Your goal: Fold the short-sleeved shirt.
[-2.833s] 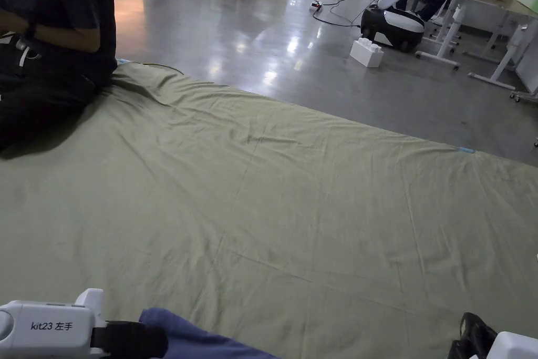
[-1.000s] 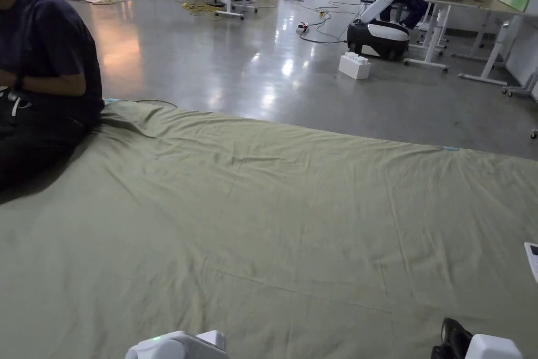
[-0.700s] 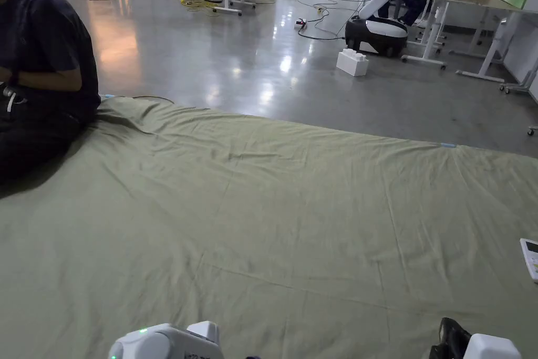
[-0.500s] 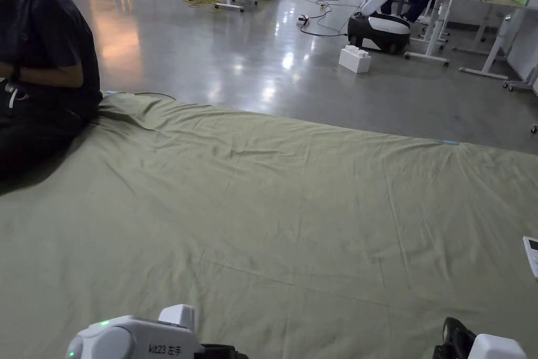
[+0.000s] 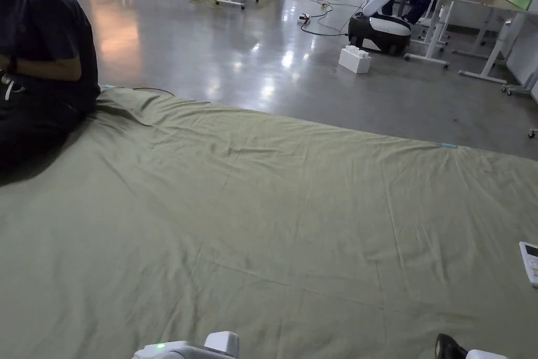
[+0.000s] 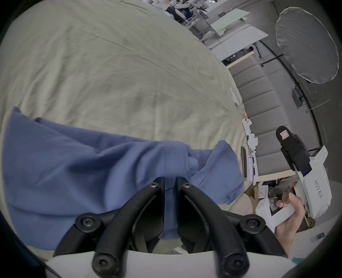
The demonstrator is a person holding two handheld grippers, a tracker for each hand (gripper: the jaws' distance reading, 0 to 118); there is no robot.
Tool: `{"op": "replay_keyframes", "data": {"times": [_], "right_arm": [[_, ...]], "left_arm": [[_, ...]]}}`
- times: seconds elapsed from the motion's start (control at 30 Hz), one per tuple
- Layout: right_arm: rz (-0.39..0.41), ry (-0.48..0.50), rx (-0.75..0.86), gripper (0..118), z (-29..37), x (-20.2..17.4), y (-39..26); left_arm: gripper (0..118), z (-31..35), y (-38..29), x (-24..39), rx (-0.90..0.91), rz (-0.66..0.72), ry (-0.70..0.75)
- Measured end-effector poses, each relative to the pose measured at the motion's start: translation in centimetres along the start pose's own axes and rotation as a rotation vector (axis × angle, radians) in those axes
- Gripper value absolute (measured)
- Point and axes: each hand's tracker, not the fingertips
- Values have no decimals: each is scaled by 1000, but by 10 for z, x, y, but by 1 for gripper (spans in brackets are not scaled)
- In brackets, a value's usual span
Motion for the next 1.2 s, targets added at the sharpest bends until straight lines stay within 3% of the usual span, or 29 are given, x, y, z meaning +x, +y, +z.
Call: {"op": "replay_keyframes", "data": {"times": [0.13, 0.4, 0.47, 0.63, 0.7, 0.83, 1.17, 1.2], "right_arm": [[3, 0, -3, 1, 1, 1, -1], [10, 6, 6, 1, 1, -2, 2], [12, 11, 12, 1, 1, -2, 5], [19, 19, 34, 1, 3, -6, 13], [20, 25, 43, 1, 3, -8, 16], [17, 38, 69, 1, 5, -13, 21], [22, 54, 66, 1, 5, -21, 27], [25, 52, 65, 1, 5, -21, 27]], "left_arm": [[12, -16, -13, 5, -73, -78, 51], [13, 4, -10, -5, -60, -54, 9], [21, 32, -3, -7, -13, -87, -13], [63, 111, 19, -34, 148, -71, -16], [67, 133, 25, -56, 202, -86, 50], [69, 151, 27, -101, 223, -38, 110], [70, 101, 1, -191, 43, 201, -81], [70, 102, 0, -193, 101, 205, -133]]}}
